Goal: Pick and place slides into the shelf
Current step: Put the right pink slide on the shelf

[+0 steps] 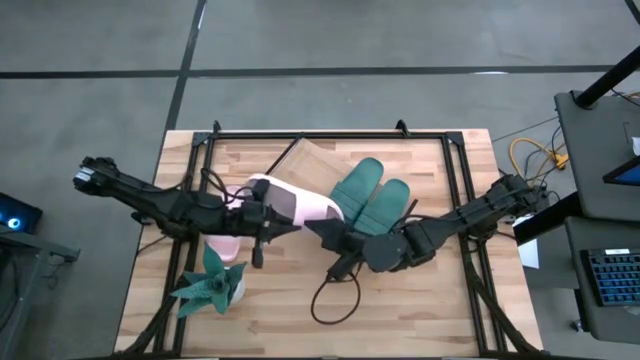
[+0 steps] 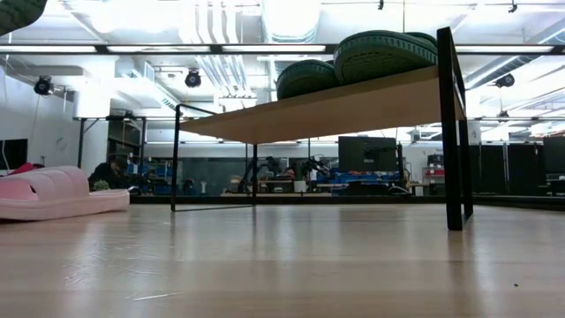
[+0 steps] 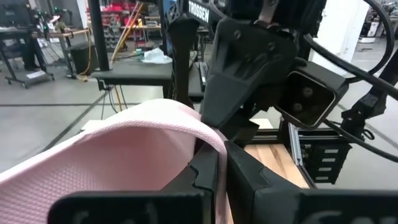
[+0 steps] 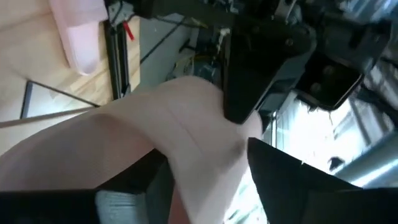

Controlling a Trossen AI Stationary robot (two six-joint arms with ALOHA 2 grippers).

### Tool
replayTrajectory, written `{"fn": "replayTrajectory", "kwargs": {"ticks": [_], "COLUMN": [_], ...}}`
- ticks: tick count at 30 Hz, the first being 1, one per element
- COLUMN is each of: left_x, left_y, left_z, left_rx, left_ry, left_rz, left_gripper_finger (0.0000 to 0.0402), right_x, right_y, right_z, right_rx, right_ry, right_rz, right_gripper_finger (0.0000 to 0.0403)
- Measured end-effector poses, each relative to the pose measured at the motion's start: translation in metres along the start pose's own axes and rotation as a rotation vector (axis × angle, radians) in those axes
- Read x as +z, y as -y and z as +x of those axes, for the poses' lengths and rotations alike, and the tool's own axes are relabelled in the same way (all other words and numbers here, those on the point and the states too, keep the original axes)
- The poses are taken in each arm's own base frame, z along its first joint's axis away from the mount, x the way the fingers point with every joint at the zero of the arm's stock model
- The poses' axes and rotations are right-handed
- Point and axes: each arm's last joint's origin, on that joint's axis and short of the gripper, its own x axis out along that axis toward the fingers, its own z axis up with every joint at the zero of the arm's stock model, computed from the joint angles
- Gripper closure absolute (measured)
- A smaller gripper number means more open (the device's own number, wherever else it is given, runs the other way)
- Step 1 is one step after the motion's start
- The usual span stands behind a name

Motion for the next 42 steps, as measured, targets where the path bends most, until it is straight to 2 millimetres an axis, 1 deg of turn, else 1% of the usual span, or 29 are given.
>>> {"fn": "replayTrajectory", "kwargs": {"ticks": [3,7,8,9,12,15,17,20,22,24,26,28,32,37,42], "left_x": [0.005,0.01,0.01,0.011,0.012,0.014,0.015,0.023,0.026,0.026,0.025,0.026,0.026,0.022,0.011], "left_y": [-0.001,-0.003,-0.004,-0.004,-0.004,-0.005,-0.006,-0.008,-0.009,-0.009,-0.008,-0.007,-0.002,0.005,0.008], "left_z": [-0.004,-0.01,-0.011,-0.011,-0.013,-0.015,-0.017,-0.024,-0.03,-0.037,-0.04,-0.046,-0.058,-0.062,-0.058], "left_rx": [-0.002,-0.001,-0.001,-0.001,0.005,0.012,0.031,0.062,0.084,0.093,0.088,0.089,0.046,0.007,0.041], "left_ry": [0.018,0.036,0.04,0.042,0.051,0.057,0.06,0.096,0.098,0.088,0.079,0.071,0.078,0.099,0.124], "left_rz": [0.0,0.011,0.027,0.062,0.229,0.402,0.479,0.585,0.711,0.839,0.912,0.933,0.954,1.023,1.138], "left_gripper_finger": [0.0401,0.0401,0.0401,0.0398,0.0378,0.0342,0.0315,0.0274,0.0252,0.0238,0.0231,0.0229,0.0228,0.0228,0.0228], "right_x": [0.0,0.0,0.0,0.0,-0.001,-0.004,-0.007,-0.015,-0.023,-0.032,-0.044,-0.057,-0.08,-0.105,-0.118], "right_y": [0.001,0.003,0.003,0.003,0.003,0.004,0.005,0.006,0.007,0.01,0.013,0.017,0.028,0.042,0.045], "right_z": [-0.001,-0.002,-0.002,-0.002,-0.002,-0.004,-0.007,-0.012,-0.017,-0.022,-0.031,-0.041,-0.066,-0.098,-0.112], "right_rx": [-0.008,-0.015,-0.016,-0.017,-0.017,-0.005,0.003,0.023,0.043,0.053,0.068,0.086,0.121,0.121,0.125], "right_ry": [-0.024,-0.035,-0.035,-0.034,-0.037,-0.035,-0.038,-0.076,-0.093,-0.099,-0.103,-0.093,0.074,0.304,0.415], "right_rz": [0.077,0.152,0.155,0.16,0.198,0.231,0.257,0.281,0.285,0.328,0.389,0.454,0.616,0.739,0.785], "right_gripper_finger": [0.0268,0.0365,0.0378,0.0383,0.0391,0.0392,0.0393,0.0393,0.0393,0.0394,0.0394,0.0394,0.0394,0.0394,0.0394]}}
